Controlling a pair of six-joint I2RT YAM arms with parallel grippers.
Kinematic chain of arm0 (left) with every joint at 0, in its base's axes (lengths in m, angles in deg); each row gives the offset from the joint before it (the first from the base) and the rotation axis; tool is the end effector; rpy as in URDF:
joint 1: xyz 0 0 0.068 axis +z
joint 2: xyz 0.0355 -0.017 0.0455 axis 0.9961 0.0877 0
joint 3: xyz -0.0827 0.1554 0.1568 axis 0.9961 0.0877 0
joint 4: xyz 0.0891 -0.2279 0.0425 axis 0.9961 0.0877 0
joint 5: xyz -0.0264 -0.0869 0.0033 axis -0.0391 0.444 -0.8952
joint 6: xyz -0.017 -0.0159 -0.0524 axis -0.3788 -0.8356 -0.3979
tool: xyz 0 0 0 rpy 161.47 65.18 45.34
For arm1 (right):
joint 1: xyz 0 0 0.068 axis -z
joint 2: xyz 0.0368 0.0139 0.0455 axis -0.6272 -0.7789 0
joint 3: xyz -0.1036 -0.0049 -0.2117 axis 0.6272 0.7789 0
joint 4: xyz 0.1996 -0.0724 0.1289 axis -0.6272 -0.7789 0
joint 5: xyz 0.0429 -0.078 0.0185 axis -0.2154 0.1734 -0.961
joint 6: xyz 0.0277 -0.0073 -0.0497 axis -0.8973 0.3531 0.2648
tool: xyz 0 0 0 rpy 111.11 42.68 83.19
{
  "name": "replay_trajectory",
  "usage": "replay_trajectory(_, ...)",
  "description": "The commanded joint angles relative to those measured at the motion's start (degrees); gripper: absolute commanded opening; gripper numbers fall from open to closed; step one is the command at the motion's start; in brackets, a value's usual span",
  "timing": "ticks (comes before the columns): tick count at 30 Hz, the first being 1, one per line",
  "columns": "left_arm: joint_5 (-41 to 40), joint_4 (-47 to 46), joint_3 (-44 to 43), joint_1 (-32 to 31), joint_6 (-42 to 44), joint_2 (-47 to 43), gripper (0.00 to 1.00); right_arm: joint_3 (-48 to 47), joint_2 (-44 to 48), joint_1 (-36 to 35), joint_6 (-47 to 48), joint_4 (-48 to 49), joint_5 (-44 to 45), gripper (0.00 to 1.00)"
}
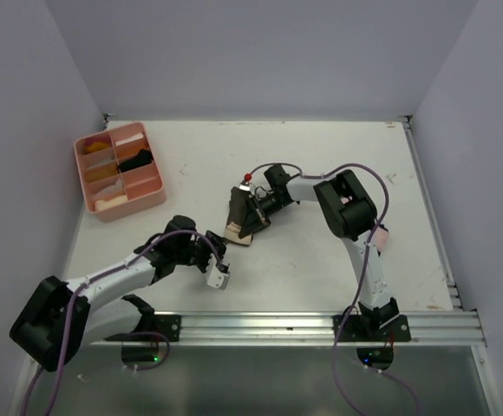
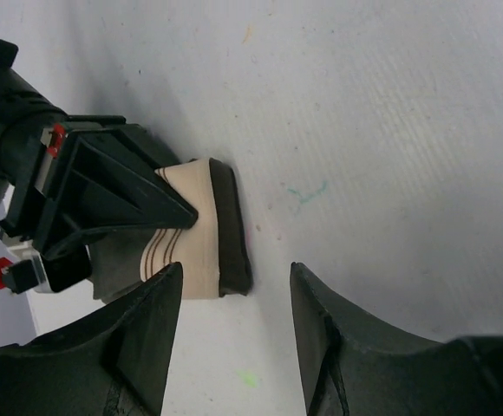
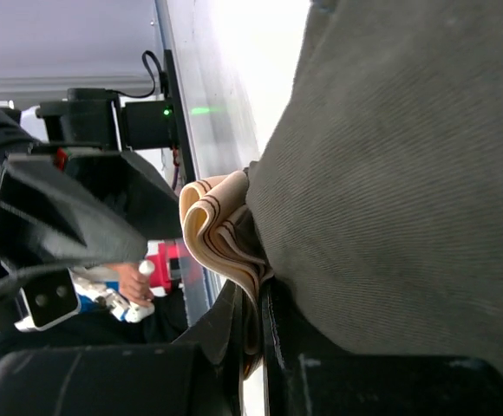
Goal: Roll the underwear
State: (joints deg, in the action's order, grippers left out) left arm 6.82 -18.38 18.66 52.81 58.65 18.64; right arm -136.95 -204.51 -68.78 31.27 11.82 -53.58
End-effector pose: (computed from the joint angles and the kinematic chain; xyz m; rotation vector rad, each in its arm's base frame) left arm 0.1614 -0.1281 0.1287 1.9744 1.0073 -0.2444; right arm 0.3289 0.2336 0.0542 0.7045 -2.3420 -1.7428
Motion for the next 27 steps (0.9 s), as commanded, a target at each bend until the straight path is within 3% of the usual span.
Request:
replay_trajectory(1, -2.7, -11.9, 1.0, -2.5, 1.9, 2.5, 0.56, -0.8, -4.4, -0.1, 2.2, -3.9, 11.7, 0.00)
replay_trajectory(16, -10.6, -25.7, 0.5, -3.8, 1.5, 18.1, 0.56, -4.9, -8.6, -0.1, 4.9, -11.4, 11.0, 0.00)
replay_trajectory(27, -10.7, -21.0, -0.4, -4.4, 6.5, 21.4, 0.51, -6.2, -10.2, -0.1, 4.5, -12.3, 9.8, 0.00)
